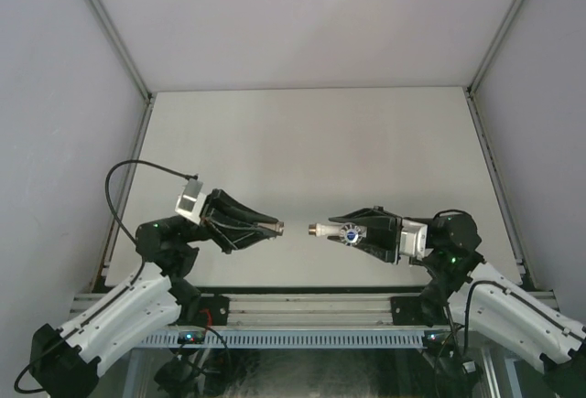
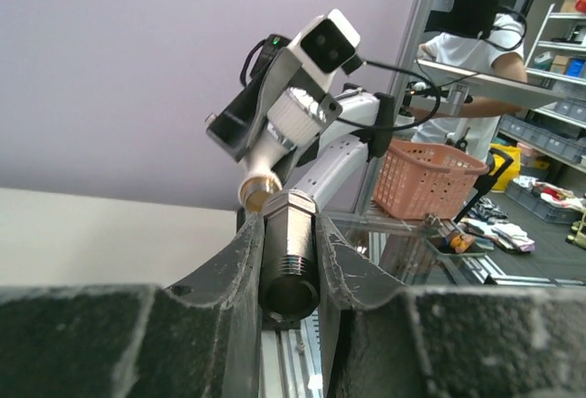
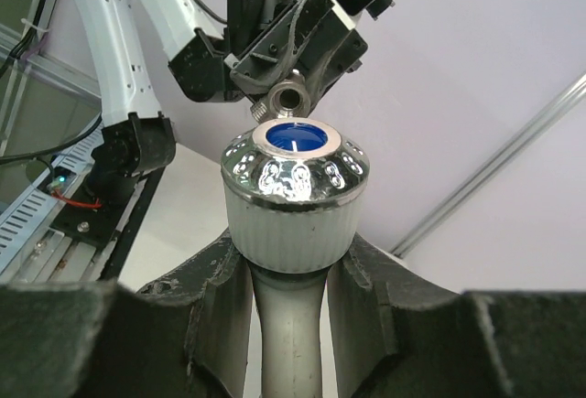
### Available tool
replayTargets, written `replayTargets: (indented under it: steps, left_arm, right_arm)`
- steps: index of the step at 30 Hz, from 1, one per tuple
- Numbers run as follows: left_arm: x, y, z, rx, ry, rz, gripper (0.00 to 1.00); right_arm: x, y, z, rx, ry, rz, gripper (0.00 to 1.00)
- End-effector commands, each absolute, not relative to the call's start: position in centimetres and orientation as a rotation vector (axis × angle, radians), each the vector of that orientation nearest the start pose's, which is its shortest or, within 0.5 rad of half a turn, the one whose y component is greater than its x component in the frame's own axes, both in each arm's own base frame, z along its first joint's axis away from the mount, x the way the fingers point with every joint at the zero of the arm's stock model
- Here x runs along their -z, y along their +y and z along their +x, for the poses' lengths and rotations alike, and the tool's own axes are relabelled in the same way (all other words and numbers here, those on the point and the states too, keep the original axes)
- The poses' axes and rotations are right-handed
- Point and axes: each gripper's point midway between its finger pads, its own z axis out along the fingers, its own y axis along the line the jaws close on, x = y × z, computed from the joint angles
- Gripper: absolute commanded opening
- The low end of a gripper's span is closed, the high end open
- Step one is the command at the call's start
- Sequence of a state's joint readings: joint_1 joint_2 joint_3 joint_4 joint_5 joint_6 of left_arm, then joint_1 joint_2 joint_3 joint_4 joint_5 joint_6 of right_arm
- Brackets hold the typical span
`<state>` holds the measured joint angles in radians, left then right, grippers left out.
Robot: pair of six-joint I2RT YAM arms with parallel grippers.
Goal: Install the water faucets
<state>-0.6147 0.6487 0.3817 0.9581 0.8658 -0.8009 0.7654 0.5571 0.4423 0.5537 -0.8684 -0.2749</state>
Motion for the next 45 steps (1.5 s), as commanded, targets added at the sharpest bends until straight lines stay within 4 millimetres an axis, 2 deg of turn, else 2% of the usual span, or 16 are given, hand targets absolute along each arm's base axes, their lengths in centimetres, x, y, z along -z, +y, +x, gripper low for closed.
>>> replayTargets:
  steps: [1,6,13,21,28,40,45]
  left_arm:
    - [-39.8,-23.0,6.4,1.692,0.795,0.771,0.00]
    - [-39.7,-23.3,6.3,1.766,0.810,0.776,0.00]
    - [-39.4,-23.3,6.8,1.711,0.846,0.761,0.00]
    - [-39.3,-23.9,7.9,1.713,0.902,0.729,0.00]
    - [-38.9,-24.0,8.7,1.687,0.939,0.697,0.00]
    - [-37.9,-24.5,9.1,1.667,0.996,0.715,0.01]
    - [-38.3,-24.2,8.7,1.675,0.965,0.718,0.00]
  right_arm:
    - [-37.5,26.2,8.6,-0.814,0.393,-1.152,0.00]
    - [-38.5,26.9,8.2,-0.811,0.358,-1.138,0.00]
    - [-39.3,27.1,7.8,-0.784,0.340,-1.162,0.00]
    - [-39.2,28.8,7.5,-0.751,0.348,-1.214,0.00]
    - [-38.6,29.5,8.3,-0.732,0.394,-1.228,0.00]
    - [-38.6,29.9,8.7,-0.724,0.408,-1.227,0.00]
    - [-39.0,29.6,8.5,-0.725,0.401,-1.214,0.00]
